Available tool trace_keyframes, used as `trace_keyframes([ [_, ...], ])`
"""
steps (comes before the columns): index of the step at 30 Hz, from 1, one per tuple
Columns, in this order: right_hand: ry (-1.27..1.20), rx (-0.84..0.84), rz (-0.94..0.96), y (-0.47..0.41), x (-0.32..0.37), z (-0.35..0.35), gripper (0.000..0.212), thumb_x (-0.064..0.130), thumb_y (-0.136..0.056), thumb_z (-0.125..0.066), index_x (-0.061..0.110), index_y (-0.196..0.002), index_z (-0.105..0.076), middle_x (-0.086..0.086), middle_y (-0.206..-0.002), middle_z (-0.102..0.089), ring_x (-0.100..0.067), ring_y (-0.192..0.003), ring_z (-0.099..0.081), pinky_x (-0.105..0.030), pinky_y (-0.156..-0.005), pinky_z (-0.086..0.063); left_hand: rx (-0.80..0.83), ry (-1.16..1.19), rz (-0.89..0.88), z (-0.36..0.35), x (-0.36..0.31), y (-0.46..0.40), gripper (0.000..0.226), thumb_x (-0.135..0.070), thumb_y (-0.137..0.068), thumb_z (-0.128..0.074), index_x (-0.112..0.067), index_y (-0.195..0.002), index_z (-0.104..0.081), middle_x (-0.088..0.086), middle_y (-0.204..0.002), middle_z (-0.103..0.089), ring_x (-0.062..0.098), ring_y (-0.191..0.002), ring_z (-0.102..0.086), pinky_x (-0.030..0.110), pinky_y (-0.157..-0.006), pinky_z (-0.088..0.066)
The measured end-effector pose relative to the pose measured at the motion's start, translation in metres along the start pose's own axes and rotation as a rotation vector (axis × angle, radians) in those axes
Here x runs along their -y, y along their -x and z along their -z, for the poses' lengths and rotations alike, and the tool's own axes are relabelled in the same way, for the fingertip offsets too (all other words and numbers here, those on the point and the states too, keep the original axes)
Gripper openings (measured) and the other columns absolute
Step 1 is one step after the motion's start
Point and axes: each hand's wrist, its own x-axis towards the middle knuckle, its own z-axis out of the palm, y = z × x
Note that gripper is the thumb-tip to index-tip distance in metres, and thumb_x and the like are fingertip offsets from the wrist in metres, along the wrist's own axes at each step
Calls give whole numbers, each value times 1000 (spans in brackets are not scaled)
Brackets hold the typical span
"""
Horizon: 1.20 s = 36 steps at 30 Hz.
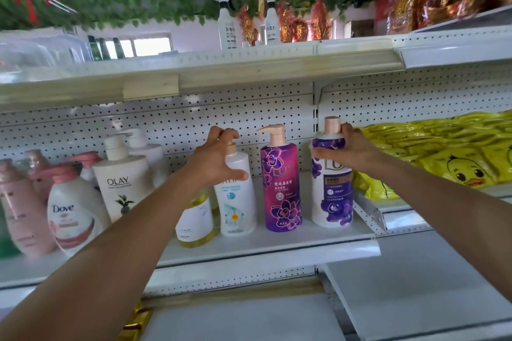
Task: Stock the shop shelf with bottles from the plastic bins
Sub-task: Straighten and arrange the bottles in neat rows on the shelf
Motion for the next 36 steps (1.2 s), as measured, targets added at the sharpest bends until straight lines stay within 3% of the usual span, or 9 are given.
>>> trace_keyframes([
  [5, 60, -36, 38, 2, -2, -5, 77, 52, -53, -85, 24, -110, -42, -8, -113, -54, -25, -95, -60, -33, -73, -51, 43, 129, -32, 10, 5, -6, 65, -32, -68, -85, -33, -120, -45, -7, -115, -41, 16, -99, -54, 29, -83, -43],
  [12, 25, -8, 62, 2, -3, -2, 74, 47, -56, -86, 22, -111, -44, -8, -111, -57, -24, -93, -62, -36, -73, -54, 91, 221, -94, 14, 14, -4, 57, -36, -71, -82, -41, -115, -47, -13, -116, -44, 12, -101, -56, 42, -91, -50],
  [17, -27, -4, 66, 3, -3, -1, 70, 39, -58, -88, 20, -110, -45, -8, -108, -61, -23, -90, -65, -34, -69, -54, 124, 220, -93, 18, 12, -4, 55, -32, -75, -80, -38, -118, -46, -9, -118, -43, 14, -100, -56, 39, -88, -51],
  [23, -10, -3, 57, 8, -1, -1, 76, 49, -52, -86, 22, -110, -44, -8, -109, -59, -24, -91, -64, -38, -73, -56, 145, 252, -78, 20, 12, -3, 57, -24, -77, -80, -36, -122, -47, -8, -121, -42, 13, -102, -56, 26, -77, -50],
  [29, 30, -22, 30, 13, 6, -1, 85, 58, -44, -81, 23, -112, -44, -9, -110, -55, -26, -92, -62, -42, -78, -57, 127, 192, -35, 17, 7, -2, 63, -27, -78, -79, -36, -128, -42, -6, -121, -38, 16, -104, -55, 35, -82, -55],
  [32, 126, -22, 3, 15, 10, 1, 78, 51, -60, -83, 18, -118, -42, -10, -114, -47, -29, -101, -56, -41, -84, -53, 124, 163, -4, 16, 2, -2, 69, -29, -79, -77, -35, -134, -37, -6, -122, -34, 17, -109, -53, 36, -86, -52],
  [36, 229, -98, 58, 20, 8, -3, 82, 50, -68, -80, 9, -128, -41, -15, -120, -43, -34, -114, -45, -43, -96, -44, 49, 77, 14, 8, 1, 5, 86, -34, -79, -76, -32, -147, -23, -3, -144, -22, 22, -128, -38, 39, -106, -38],
])
